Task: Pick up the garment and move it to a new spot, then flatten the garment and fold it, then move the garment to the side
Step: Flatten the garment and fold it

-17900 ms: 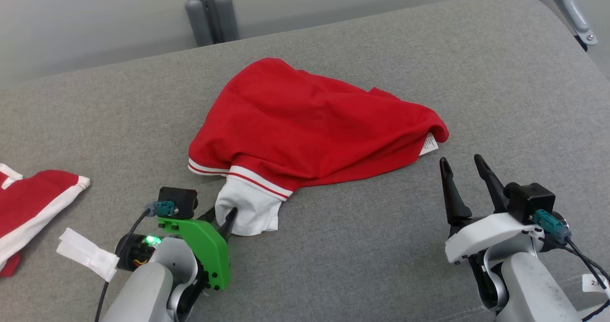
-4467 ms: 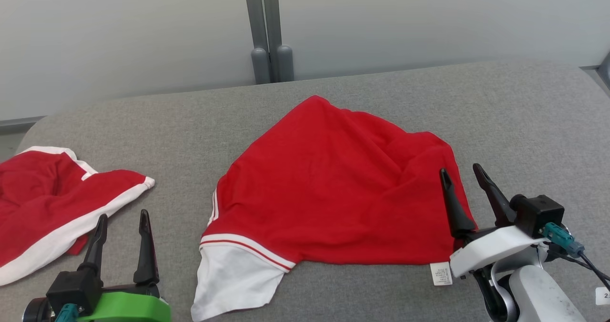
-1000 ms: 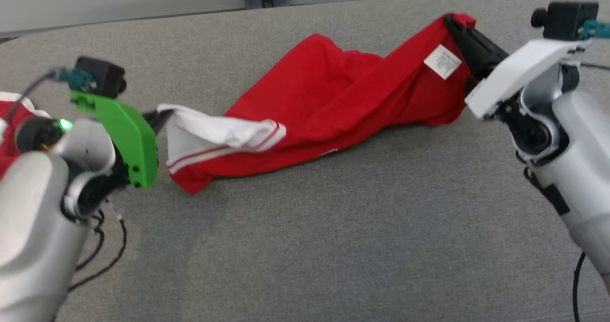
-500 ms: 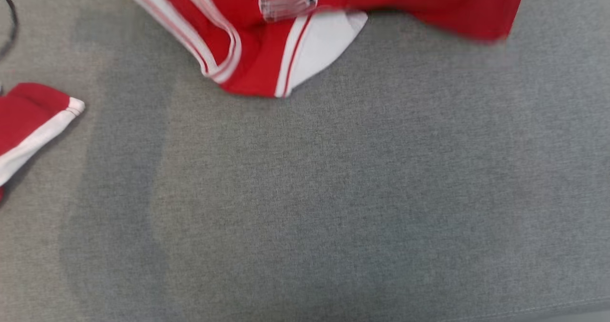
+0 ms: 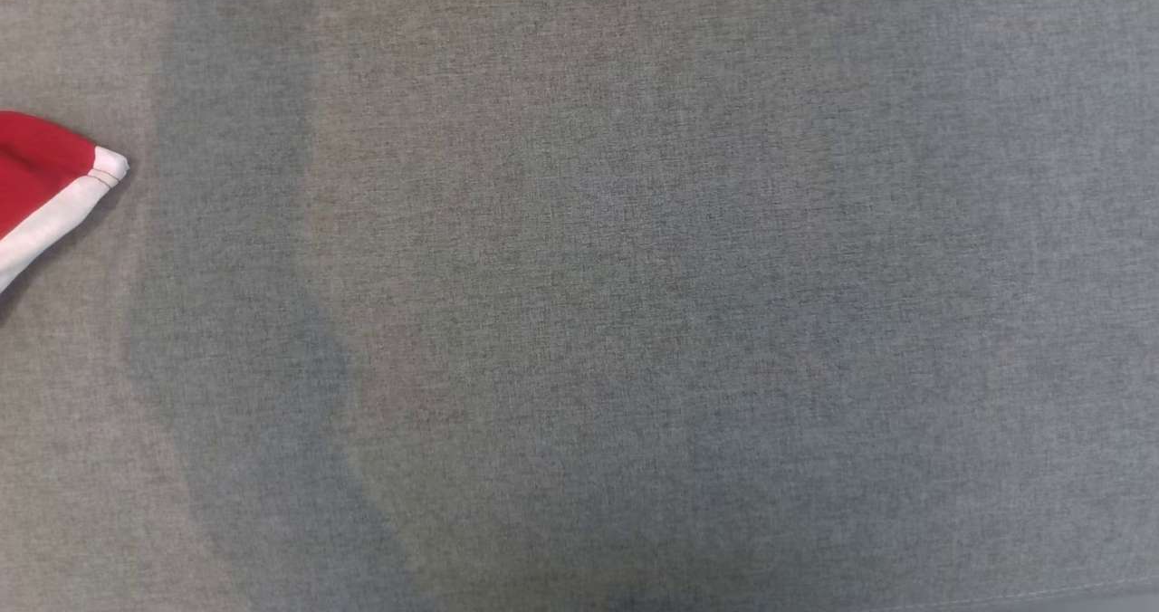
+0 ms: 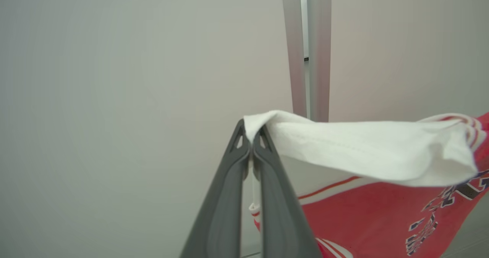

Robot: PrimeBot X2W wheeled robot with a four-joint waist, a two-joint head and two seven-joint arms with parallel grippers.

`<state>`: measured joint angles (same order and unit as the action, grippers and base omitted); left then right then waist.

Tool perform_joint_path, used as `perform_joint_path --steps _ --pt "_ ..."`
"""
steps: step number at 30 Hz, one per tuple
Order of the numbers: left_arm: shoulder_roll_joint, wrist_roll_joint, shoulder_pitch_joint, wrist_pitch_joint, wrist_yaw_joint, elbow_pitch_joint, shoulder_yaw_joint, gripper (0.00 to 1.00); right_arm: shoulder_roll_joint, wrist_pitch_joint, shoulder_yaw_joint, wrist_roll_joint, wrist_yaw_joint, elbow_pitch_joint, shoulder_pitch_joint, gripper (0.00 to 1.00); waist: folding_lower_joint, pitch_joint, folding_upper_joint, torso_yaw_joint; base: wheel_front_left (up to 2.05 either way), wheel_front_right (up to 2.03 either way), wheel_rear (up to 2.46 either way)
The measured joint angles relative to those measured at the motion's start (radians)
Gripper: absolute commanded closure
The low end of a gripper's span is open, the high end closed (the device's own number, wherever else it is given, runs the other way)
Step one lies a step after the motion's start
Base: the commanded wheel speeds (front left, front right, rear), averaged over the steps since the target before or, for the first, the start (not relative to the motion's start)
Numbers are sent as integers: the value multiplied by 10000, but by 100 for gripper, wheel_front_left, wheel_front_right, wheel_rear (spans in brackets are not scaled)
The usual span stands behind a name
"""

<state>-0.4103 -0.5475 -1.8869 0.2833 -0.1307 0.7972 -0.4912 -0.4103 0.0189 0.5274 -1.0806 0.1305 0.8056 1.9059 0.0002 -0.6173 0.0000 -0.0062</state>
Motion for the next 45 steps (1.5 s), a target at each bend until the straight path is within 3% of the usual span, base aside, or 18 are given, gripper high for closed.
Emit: perform_joint_path --steps 4,8,16,22,26,34,45 --pt "309 -401 -51 -165 0 527 -556 100 -19 -71 564 -178 0 -8 -102 100 0 1 0 68 0 0 0" --pt "255 -957 373 -12 -2 422 -1607 100 -276 -357 1218 -437 0 -155 -686 100 0 101 0 210 0 0 0" --pt "-648 -2918 2238 1122 -2 -378 -3156 100 -849 -1032 2412 -1574 -2 -771 -3149 100 -1 798 0 337 0 0 0" --pt "-1329 -4631 4148 1436 -2 -1555 -3678 100 -1151 -1281 3266 -2408 -2 -1668 -5029 100 -2 1597 0 309 0 0 0" --pt "-2080 -5714 5789 1574 0 -2506 -3896 100 -1363 -1419 4006 -2780 0 -2464 -6247 100 -3 2218 0 209 0 0 0" --pt "-3624 -6801 8974 1793 52 -4612 -4464 100 -2148 -1975 5095 -3614 0 -3503 -8264 100 -3 3523 0 -35 0 0 0" --pt "-5985 -8435 12436 2541 1220 -9112 -5177 100 -3873 -3300 6245 -4337 0 -5091 -10056 100 -3 5053 0 -312 0 0 0"
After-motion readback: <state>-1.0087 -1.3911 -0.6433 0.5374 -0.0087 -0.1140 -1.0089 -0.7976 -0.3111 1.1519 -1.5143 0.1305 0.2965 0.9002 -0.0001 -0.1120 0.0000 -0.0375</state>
